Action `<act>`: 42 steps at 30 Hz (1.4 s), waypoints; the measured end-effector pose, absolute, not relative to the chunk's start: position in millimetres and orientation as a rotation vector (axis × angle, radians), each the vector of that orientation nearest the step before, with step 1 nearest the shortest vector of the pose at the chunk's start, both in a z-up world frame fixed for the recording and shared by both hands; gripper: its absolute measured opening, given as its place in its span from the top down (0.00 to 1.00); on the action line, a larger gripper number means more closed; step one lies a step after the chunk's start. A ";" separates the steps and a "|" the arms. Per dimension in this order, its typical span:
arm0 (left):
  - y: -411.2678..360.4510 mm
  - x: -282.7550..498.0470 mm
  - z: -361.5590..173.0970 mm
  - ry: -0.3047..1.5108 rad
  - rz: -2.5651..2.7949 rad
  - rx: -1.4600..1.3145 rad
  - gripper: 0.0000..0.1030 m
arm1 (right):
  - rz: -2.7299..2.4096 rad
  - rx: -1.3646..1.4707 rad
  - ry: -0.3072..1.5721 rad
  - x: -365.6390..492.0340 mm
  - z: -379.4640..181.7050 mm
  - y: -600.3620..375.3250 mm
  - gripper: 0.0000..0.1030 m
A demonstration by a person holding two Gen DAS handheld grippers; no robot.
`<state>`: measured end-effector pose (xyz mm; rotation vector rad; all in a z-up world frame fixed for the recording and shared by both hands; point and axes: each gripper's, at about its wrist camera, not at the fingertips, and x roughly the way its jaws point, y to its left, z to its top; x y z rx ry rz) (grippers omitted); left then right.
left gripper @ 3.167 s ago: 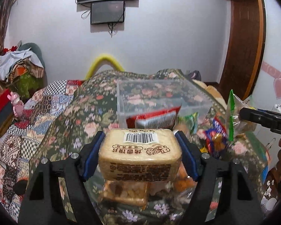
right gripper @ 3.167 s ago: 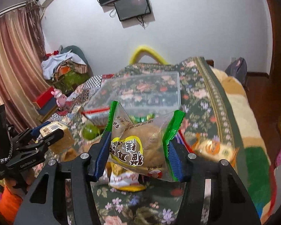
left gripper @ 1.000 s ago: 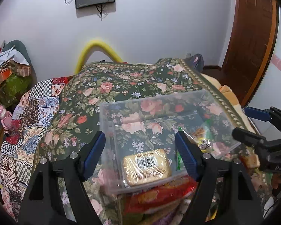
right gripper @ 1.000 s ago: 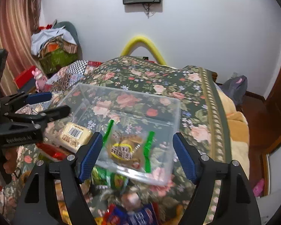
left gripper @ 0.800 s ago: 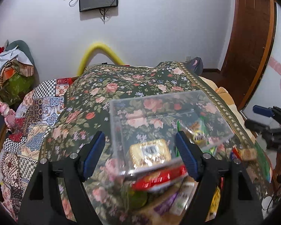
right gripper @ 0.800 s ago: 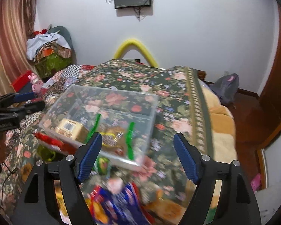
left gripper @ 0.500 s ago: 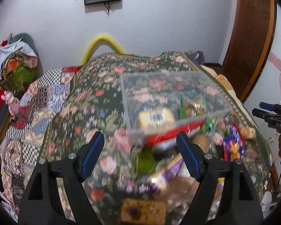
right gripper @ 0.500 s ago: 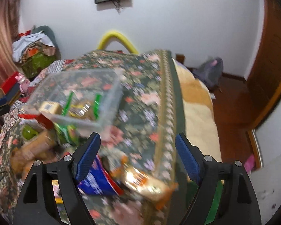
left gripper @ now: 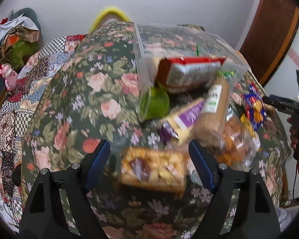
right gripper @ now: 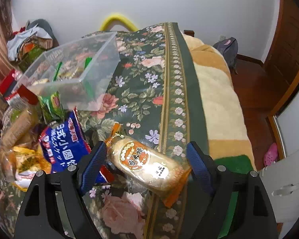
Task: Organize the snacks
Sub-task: 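Grasp the pastry pack with left tool while right grasps orange-labelled cake, then lower both held snacks into the clear box and open both tools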
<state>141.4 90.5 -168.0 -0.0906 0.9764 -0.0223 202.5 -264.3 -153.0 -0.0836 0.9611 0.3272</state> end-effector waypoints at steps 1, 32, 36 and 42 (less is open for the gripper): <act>89.0 139.3 -170.9 0.981 -0.027 -0.088 0.21 | 0.332 -0.092 0.964 202.8 -155.7 -262.4 0.23; 96.6 126.7 -179.3 0.907 0.045 -0.113 0.28 | 0.380 -0.123 0.968 170.0 -156.1 -253.1 0.69; 103.0 129.7 -158.0 0.858 0.055 -0.128 0.28 | 0.382 -0.109 0.930 172.2 -141.7 -250.9 0.69; 103.8 145.6 -125.9 0.776 0.051 -0.126 0.28 | 0.405 -0.088 0.860 180.3 -113.5 -240.0 0.69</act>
